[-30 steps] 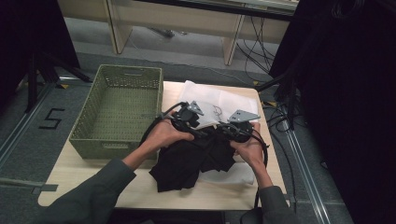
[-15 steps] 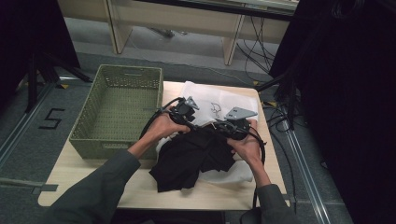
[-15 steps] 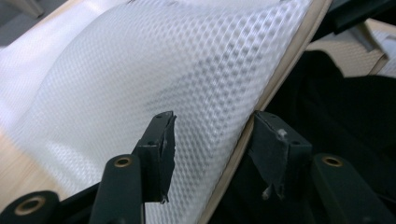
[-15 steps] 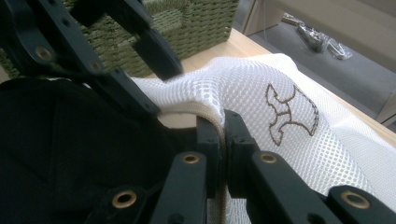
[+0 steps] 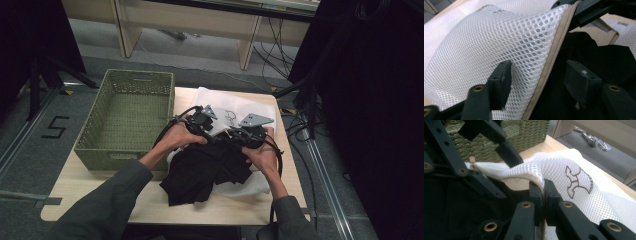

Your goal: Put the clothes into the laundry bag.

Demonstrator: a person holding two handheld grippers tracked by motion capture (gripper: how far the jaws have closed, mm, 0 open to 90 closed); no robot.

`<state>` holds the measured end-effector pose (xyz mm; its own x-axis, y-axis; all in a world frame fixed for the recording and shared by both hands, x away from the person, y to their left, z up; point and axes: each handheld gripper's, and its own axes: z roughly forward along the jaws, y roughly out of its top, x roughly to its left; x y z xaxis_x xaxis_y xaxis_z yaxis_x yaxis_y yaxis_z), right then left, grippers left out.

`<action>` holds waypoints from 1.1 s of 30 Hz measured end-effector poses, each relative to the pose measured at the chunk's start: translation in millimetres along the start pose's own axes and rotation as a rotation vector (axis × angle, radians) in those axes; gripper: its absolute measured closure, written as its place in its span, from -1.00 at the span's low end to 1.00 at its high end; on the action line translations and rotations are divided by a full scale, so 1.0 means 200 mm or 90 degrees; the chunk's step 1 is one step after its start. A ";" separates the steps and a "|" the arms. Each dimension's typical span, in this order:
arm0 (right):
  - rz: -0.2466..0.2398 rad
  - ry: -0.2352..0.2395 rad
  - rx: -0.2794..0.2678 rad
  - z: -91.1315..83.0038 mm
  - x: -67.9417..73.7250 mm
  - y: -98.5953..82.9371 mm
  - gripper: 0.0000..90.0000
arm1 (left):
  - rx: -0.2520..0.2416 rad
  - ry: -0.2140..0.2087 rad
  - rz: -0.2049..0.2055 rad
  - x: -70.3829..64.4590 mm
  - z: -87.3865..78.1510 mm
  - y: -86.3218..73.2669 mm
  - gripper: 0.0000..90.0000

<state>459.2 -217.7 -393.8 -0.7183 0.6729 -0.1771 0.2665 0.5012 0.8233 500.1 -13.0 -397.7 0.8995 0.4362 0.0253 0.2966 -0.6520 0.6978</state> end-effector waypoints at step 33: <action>0.028 0.191 0.227 0.08 0.55 -0.26 -0.40 | 0.036 0.003 -0.037 0.03 -0.18 -0.04 0.88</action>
<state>376.4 -160.1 -464.9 -0.8412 0.5373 0.0614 0.4680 0.6664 0.5804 491.8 17.3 -377.9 0.8791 0.4766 -0.0104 0.3657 -0.6601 0.6561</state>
